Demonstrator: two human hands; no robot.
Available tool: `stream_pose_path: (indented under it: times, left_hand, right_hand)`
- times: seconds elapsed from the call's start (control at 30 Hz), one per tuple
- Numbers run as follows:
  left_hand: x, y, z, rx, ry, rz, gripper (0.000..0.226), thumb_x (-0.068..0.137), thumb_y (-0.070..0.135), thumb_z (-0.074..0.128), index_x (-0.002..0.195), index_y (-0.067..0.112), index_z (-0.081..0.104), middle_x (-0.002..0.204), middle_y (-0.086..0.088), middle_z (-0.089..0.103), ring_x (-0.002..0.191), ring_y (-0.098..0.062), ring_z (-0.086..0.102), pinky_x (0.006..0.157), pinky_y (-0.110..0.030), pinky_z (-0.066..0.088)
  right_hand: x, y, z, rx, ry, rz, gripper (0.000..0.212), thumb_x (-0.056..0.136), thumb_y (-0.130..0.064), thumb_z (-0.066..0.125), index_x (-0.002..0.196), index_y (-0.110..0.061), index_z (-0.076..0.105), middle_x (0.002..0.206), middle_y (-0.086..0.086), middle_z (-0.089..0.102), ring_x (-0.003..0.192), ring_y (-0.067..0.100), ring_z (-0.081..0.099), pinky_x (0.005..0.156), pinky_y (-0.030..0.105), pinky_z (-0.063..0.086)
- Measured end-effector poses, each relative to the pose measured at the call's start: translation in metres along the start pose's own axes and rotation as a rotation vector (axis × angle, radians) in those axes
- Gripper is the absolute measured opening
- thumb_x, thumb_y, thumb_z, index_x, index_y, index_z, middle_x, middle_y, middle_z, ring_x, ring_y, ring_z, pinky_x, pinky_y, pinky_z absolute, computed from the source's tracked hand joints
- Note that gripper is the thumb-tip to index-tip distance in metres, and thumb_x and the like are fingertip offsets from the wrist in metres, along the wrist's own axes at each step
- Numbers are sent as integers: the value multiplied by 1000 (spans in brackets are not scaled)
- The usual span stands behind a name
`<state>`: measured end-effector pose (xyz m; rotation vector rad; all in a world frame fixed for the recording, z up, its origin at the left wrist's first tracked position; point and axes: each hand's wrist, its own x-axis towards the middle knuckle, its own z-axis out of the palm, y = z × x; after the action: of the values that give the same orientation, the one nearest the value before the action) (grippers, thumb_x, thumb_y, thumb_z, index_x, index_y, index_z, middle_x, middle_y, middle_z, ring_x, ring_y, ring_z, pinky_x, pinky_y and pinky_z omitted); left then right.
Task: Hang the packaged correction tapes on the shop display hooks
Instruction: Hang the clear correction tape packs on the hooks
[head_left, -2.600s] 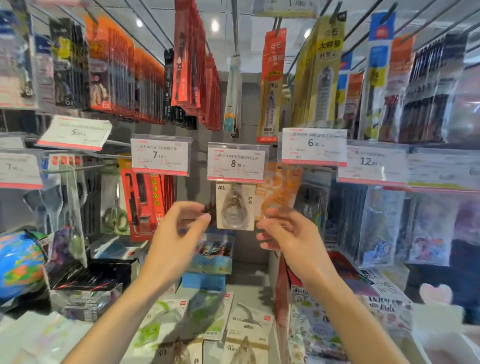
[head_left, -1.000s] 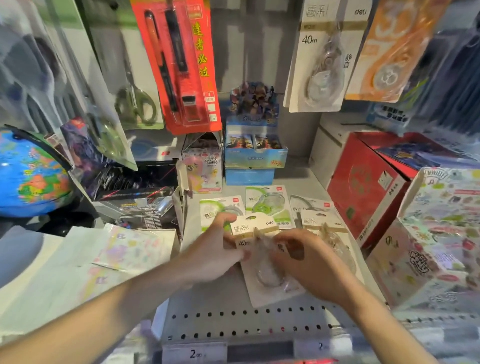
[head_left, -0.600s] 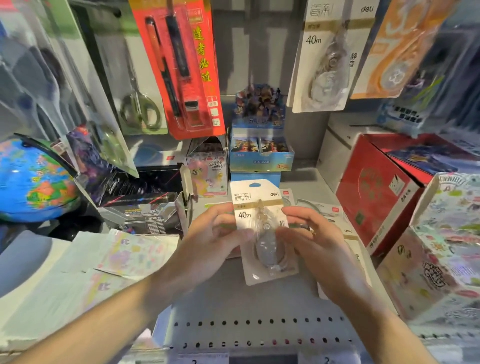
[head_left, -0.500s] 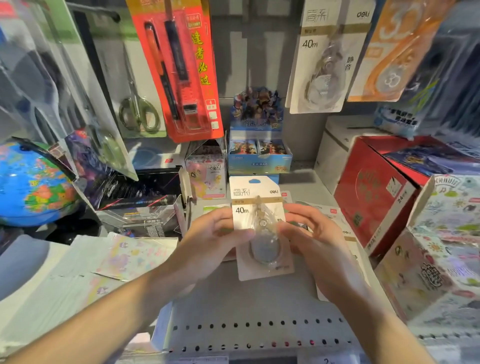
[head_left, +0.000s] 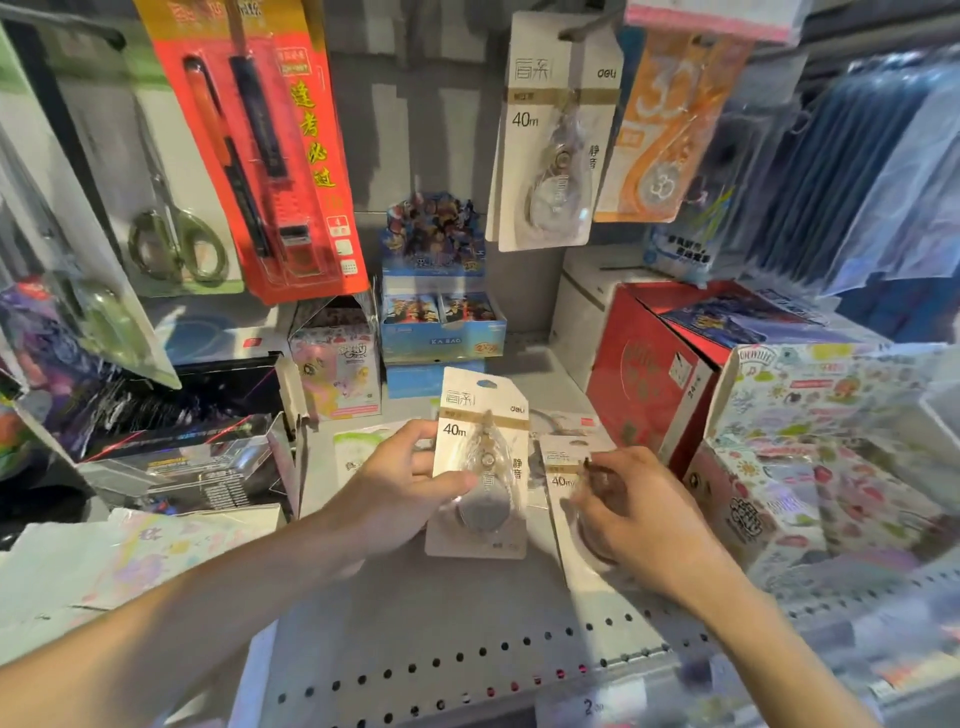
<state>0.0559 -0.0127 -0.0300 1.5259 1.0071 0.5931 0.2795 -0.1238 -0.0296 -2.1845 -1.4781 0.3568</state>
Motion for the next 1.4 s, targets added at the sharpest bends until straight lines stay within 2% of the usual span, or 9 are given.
stream_pose_path:
  times: [0.27, 0.5, 0.63, 0.73, 0.83, 0.9, 1.03, 1.17, 1.4]
  left_hand:
    - [8, -8, 1, 49, 3, -23, 38, 90, 18, 78, 119, 31, 58, 102, 9, 82, 96, -12, 78, 96, -42, 58]
    - [-1, -8, -2, 15, 32, -35, 42, 83, 25, 77, 118, 39, 58, 104, 13, 81, 98, -8, 77, 97, -38, 55]
    - [-9, -6, -6, -28, 39, 1, 43, 91, 15, 75, 125, 34, 55, 106, 11, 81, 98, -9, 77, 96, -40, 57]
    - [-17, -3, -13, -61, 44, 80, 49, 83, 22, 76, 125, 33, 54, 108, 7, 82, 100, -13, 77, 93, -40, 58]
    - [-24, 3, -22, -101, 39, 156, 53, 80, 25, 74, 129, 32, 54, 111, 3, 81, 103, -16, 77, 93, -39, 57]
    - [-27, 9, -29, -110, 55, 211, 48, 84, 23, 75, 126, 37, 55, 111, 3, 81, 104, -16, 77, 94, -40, 56]
    - [-30, 22, -38, -113, 132, 296, 44, 94, 8, 71, 122, 39, 58, 105, 3, 82, 98, -16, 79, 91, -40, 58]
    - [-41, 40, -41, -104, 146, 397, 46, 94, 13, 71, 131, 36, 56, 112, 8, 80, 102, -12, 77, 81, -21, 61]
    - [-52, 87, -4, -57, 293, 539, 47, 95, 10, 69, 136, 29, 55, 113, 8, 80, 102, -12, 77, 81, -16, 57]
  right_hand:
    - [-8, 5, 7, -59, -79, 143, 68, 92, -56, 67, 144, -16, 50, 153, 3, 40, 140, 26, 45, 113, 35, 37]
    - [-7, 2, 5, 210, -18, 117, 63, 79, -43, 88, 127, -33, 49, 136, -3, 46, 100, 6, 52, 90, 24, 42]
    - [-5, -2, 2, 477, 18, 141, 90, 75, -18, 94, 148, -20, 41, 115, -13, 66, 88, -5, 70, 75, 8, 51]
    - [-7, -7, -3, 582, 28, 178, 86, 71, -16, 95, 143, -17, 48, 94, -13, 74, 81, 14, 79, 66, 30, 64]
    - [-10, -20, -5, 627, 105, 139, 72, 72, -18, 94, 133, -18, 54, 93, -8, 77, 76, 4, 77, 69, 27, 63]
    - [-11, -31, -7, 698, 130, 119, 64, 76, -16, 92, 128, -22, 55, 97, -3, 81, 82, 10, 79, 80, 40, 64]
    - [-13, -53, -22, 773, 131, 41, 53, 81, -18, 88, 122, -30, 58, 101, -7, 82, 78, 16, 81, 62, 37, 65]
    - [-17, -64, -46, 829, 145, -60, 48, 83, -14, 85, 123, -28, 60, 105, -3, 82, 90, 24, 81, 84, 56, 63]
    - [-7, -47, -106, 841, 127, -274, 48, 86, -13, 82, 125, -27, 59, 103, -7, 83, 93, 16, 80, 90, 49, 62]
